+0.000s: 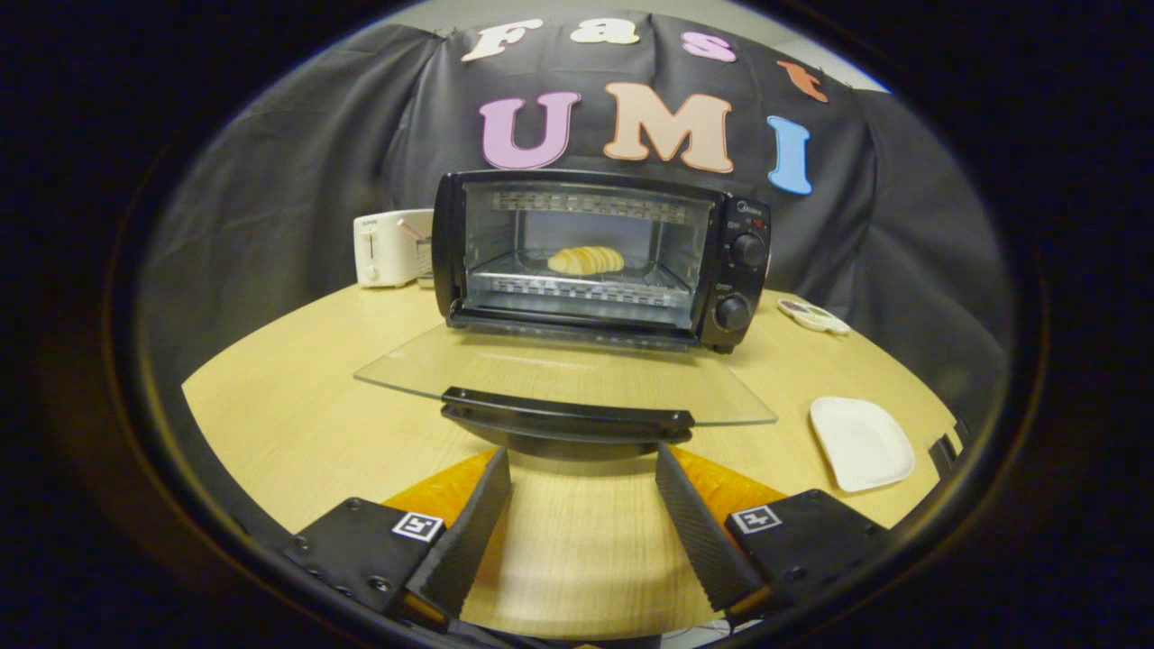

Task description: Open the toaster oven, put the food inside, and close the toaster oven door.

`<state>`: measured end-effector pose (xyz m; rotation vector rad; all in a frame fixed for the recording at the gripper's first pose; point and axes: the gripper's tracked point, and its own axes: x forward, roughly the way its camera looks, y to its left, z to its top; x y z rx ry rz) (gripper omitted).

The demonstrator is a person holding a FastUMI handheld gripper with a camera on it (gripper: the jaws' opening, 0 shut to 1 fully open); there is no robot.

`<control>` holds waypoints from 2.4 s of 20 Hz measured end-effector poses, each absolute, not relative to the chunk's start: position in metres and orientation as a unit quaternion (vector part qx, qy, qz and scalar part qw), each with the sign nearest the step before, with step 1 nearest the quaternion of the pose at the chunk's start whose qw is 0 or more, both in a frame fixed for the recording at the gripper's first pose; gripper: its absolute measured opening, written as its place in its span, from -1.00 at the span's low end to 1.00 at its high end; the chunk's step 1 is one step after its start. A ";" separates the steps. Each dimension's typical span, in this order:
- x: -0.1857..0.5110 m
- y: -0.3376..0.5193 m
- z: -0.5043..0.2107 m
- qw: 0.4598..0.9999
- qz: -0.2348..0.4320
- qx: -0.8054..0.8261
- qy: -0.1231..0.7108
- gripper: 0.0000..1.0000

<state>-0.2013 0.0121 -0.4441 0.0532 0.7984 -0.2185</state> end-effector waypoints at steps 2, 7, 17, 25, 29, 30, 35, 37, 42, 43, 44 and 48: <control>-0.201 0.013 -0.444 0.917 -0.106 0.025 0.384 1.00; -0.199 0.014 -0.442 0.919 -0.109 0.040 0.377 1.00; -0.174 0.009 -0.405 0.935 -0.111 0.043 0.334 1.00; -0.117 -0.008 -0.376 0.950 -0.112 0.052 0.288 1.00; -0.067 -0.028 -0.371 0.955 -0.123 0.066 0.262 1.00; -0.056 -0.034 -0.370 0.955 -0.127 0.068 0.258 1.00; -0.008 -0.056 -0.360 0.963 -0.136 0.066 0.225 1.00; 0.001 -0.047 -0.356 0.963 -0.121 0.087 0.224 1.00; 0.011 -0.042 -0.343 0.969 -0.120 0.055 0.209 1.00; 0.011 -0.043 -0.340 0.970 -0.121 0.052 0.207 1.00; 0.012 -0.043 -0.337 0.970 -0.120 0.052 0.205 1.00; 0.012 -0.045 -0.334 0.968 -0.120 0.057 0.212 1.00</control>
